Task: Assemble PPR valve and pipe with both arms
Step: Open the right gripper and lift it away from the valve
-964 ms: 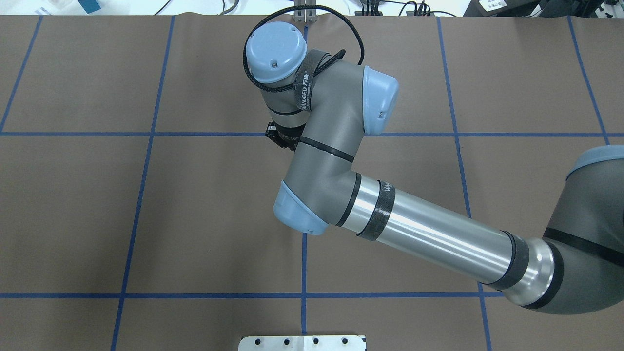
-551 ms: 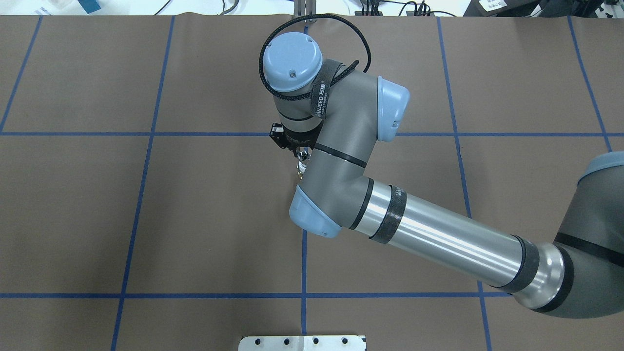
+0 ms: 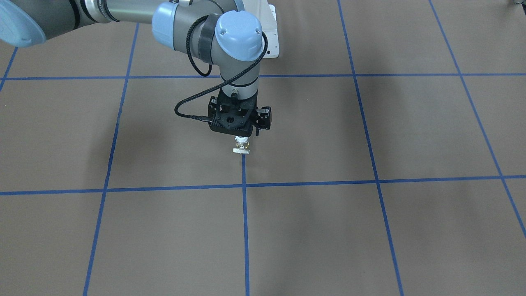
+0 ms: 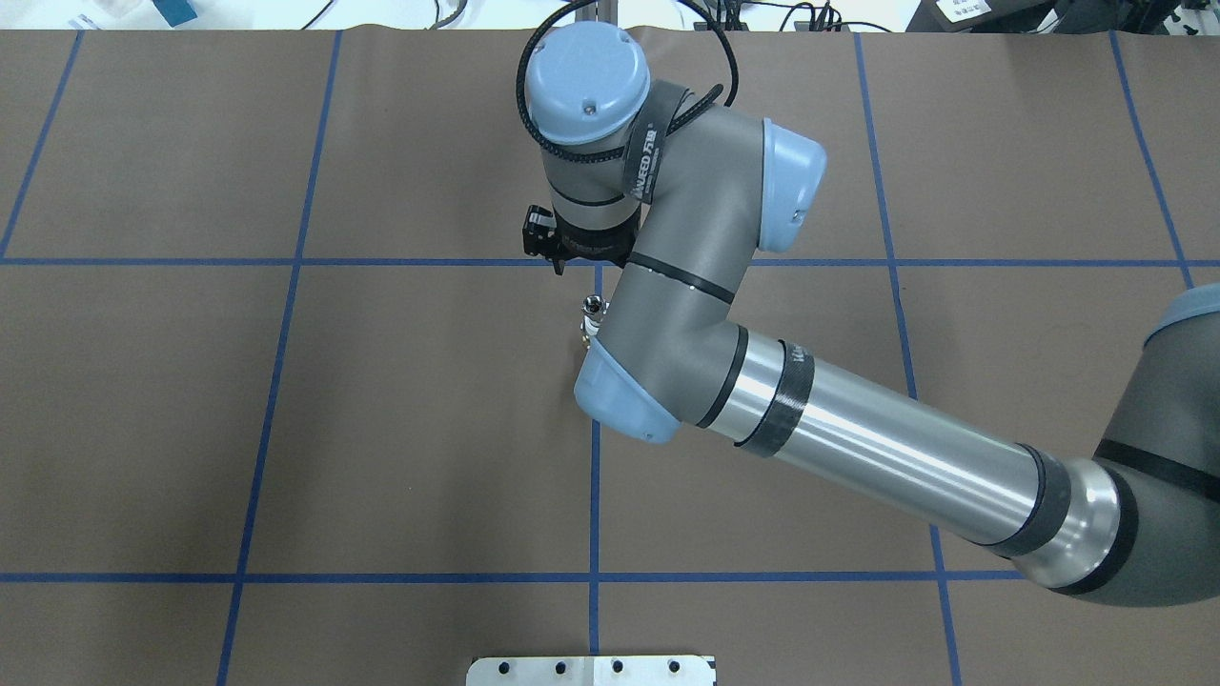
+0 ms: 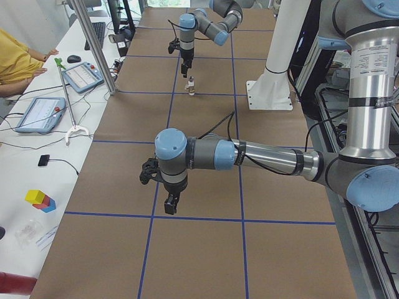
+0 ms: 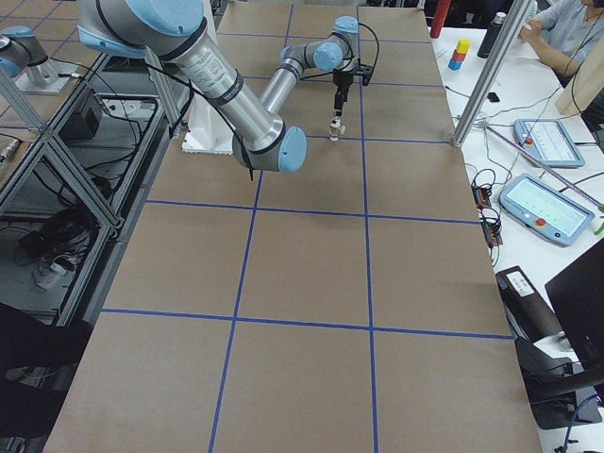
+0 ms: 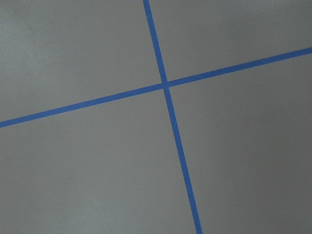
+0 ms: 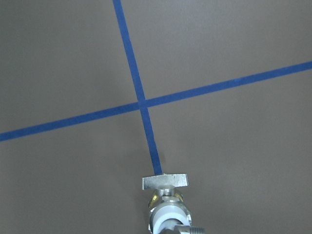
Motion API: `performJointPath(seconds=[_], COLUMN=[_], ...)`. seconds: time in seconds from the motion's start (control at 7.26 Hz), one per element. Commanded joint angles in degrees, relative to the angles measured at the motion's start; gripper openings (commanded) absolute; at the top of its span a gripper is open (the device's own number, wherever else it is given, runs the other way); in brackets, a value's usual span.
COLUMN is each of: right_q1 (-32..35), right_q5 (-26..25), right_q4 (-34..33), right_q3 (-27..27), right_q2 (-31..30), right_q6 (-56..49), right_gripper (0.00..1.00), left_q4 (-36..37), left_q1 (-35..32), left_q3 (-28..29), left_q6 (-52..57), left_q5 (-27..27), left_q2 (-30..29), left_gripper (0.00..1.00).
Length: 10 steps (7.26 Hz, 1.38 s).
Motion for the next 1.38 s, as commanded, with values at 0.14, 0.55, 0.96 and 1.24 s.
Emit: performJointPath(seconds=[0.14, 0.55, 0.96, 1.24], right_q1=[12.39, 26.29, 38.32, 45.19], right_q5=[7.63, 13.64, 18.55, 18.65], right_q4=[-1.08, -0.91, -0.47, 1.71], right_q3=[3.29, 8.75, 16.39, 18.25], right_q2=[-4.65, -17.47, -38.18, -49.98], right_q6=[-13.30, -36.48, -62.93, -75.01], right_gripper=[0.99, 0.99, 0.99, 0.99], left_q4=[-0.03, 0.05, -4.32, -4.26], left_q1=[-0.56, -3.29, -3.29, -3.29], left_q3=[0.54, -2.78, -2.63, -3.14], left_q6=[-6.24, -6.25, -5.81, -6.34], left_q5=[-0.05, -0.40, -0.05, -0.58], left_q2=[2.44, 4.47, 6.23, 6.33], left_gripper=[1.00, 1.00, 1.00, 1.00])
